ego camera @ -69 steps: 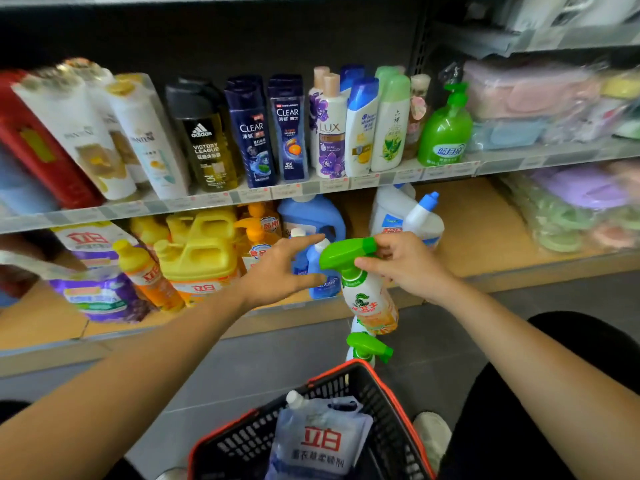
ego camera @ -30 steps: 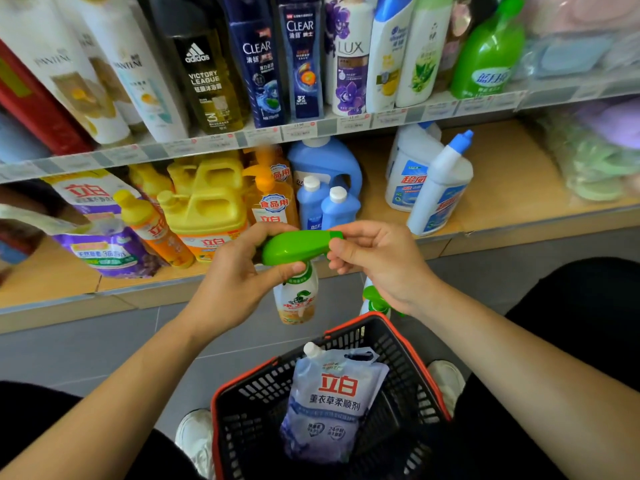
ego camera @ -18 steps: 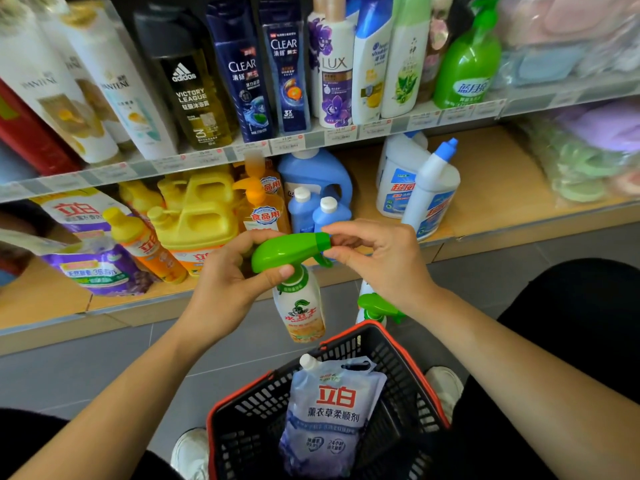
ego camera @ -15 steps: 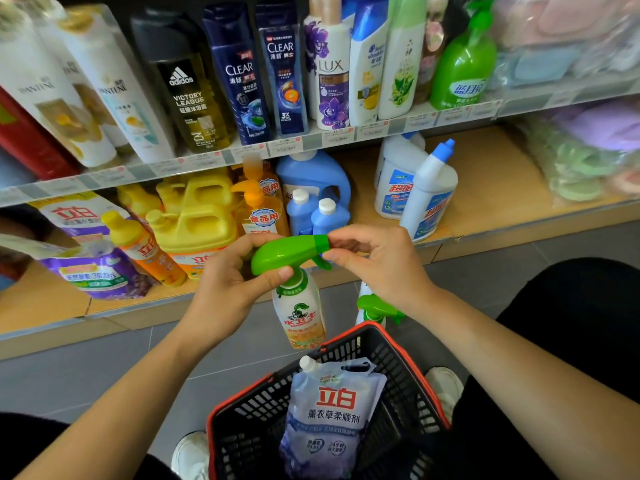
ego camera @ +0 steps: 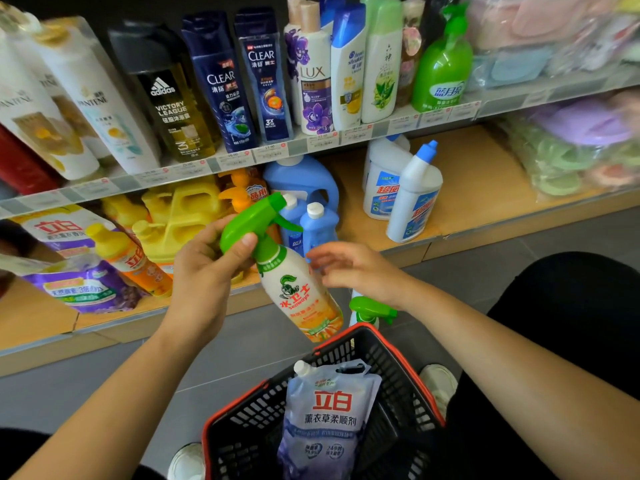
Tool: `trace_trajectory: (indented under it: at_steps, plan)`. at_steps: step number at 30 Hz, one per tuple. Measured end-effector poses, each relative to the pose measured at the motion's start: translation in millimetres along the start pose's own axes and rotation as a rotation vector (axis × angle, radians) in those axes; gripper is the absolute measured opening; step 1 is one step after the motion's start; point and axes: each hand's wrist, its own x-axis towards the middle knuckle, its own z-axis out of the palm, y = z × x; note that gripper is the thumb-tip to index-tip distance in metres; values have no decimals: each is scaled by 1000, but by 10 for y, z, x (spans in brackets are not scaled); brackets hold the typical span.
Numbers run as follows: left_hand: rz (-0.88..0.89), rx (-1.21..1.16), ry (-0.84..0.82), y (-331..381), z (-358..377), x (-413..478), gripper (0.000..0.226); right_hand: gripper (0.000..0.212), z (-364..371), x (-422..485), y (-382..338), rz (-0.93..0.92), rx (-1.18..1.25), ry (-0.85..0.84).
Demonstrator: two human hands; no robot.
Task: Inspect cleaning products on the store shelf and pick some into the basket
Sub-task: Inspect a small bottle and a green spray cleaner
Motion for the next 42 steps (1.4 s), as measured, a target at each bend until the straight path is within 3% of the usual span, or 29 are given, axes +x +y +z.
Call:
trace_trajectory:
  at_steps: [3,7,11,15,20,23,26,30,33,37,42]
  plan:
    - [-38,-98,60,20,-10,56,37,74,59,-10,90,32,-157,-159]
    - [-74,-177,119,39,-15,119,35,98,103,11,103,8,-122,-27]
    - [-84,-193,113,67,-34,208,39,83,117,15,91,34,66,5]
    - [-161,-196,35,32,31,276,44,54,182,-5,54,92,417,-160]
    - [-200,-266,-75,58,83,346,45,53,159,14,62,168,598,-306]
    - [-191,-290,-52,59,114,345,36,51,153,45,95,149,564,-262]
    - [-208,-283,45,20,161,319,24,47,216,77,142,8,358,-87]
    - [-251,-221,136,-62,187,281,22,64,358,67,204,-141,126,202]
    - [-251,-183,176,-89,183,273,21,79,411,53,258,-172,24,313]
    - [-278,-195,178,-79,182,272,28,75,409,49,249,-138,89,267]
    - [-255,-204,44,-40,140,293,38,56,377,31,218,-6,381,21]
